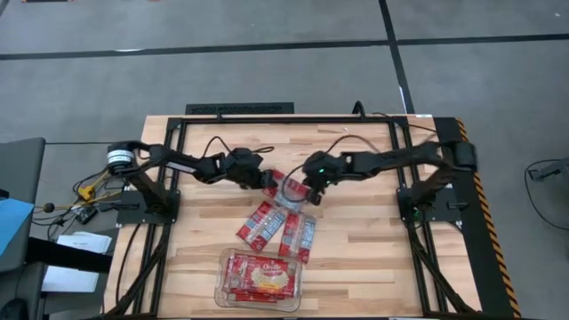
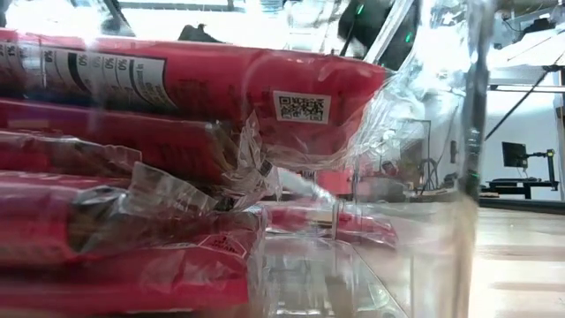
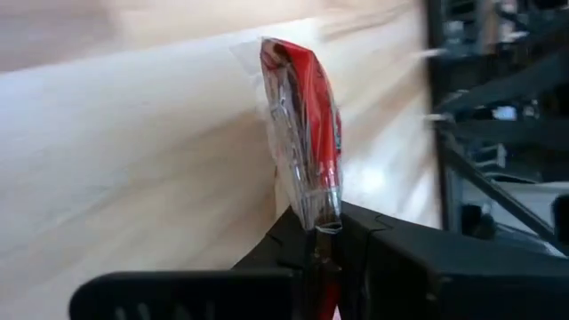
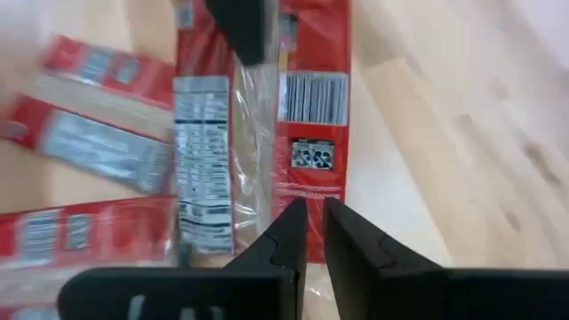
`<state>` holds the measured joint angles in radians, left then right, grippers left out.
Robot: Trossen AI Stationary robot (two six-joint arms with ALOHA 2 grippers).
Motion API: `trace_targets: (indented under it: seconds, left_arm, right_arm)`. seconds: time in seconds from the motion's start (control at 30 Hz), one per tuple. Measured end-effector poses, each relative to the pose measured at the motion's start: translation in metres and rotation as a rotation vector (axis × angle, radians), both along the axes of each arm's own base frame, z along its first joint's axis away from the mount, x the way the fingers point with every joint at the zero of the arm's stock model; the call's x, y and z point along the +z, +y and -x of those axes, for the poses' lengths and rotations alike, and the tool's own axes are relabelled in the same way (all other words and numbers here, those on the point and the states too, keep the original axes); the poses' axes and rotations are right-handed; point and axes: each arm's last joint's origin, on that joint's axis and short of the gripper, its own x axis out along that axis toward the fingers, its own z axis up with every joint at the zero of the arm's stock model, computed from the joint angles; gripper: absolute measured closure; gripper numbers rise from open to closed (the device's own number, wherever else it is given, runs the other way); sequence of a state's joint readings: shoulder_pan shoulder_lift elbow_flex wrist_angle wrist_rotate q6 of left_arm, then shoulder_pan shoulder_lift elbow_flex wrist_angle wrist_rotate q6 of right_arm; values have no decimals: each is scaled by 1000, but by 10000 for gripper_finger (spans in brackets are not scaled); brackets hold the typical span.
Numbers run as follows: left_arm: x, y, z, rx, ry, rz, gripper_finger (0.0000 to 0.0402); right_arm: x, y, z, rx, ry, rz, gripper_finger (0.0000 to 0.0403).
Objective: Sort popcorn bags into baskets
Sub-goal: Put the red popcorn bag into the transparent bin
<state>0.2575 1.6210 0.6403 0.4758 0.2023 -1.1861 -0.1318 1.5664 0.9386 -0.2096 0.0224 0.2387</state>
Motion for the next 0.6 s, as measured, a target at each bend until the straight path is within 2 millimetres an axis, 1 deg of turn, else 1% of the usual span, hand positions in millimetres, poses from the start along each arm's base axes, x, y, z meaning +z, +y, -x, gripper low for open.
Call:
trace_targets:
  seconds: [0.1, 0.2, 0.27, 0.37, 0.43, 0.53, 0.6]
  left_arm:
    - [23, -10, 5, -14, -48, -71, 398]
    - [53, -24, 15, -69, -116, -217, 399]
    - [72, -33, 23, -75, -166, -309, 399]
    - [101, -47, 39, -23, -250, -415, 399]
    - [120, -55, 51, 44, -313, -467, 400]
    - [145, -65, 72, 161, -403, -524, 400]
    - [158, -70, 85, 220, -448, -540, 400]
  right_arm:
    - [37, 4, 19, -29, -101, -24, 338]
    - [73, 11, 41, -50, -219, -66, 331]
    - [92, 16, 55, -43, -294, -94, 316]
    - [113, 26, 69, -33, -405, -135, 277]
    - [122, 32, 75, -24, -455, -159, 239]
    - [133, 39, 77, 1, -551, -177, 177]
    - [139, 44, 74, -4, -620, -165, 142]
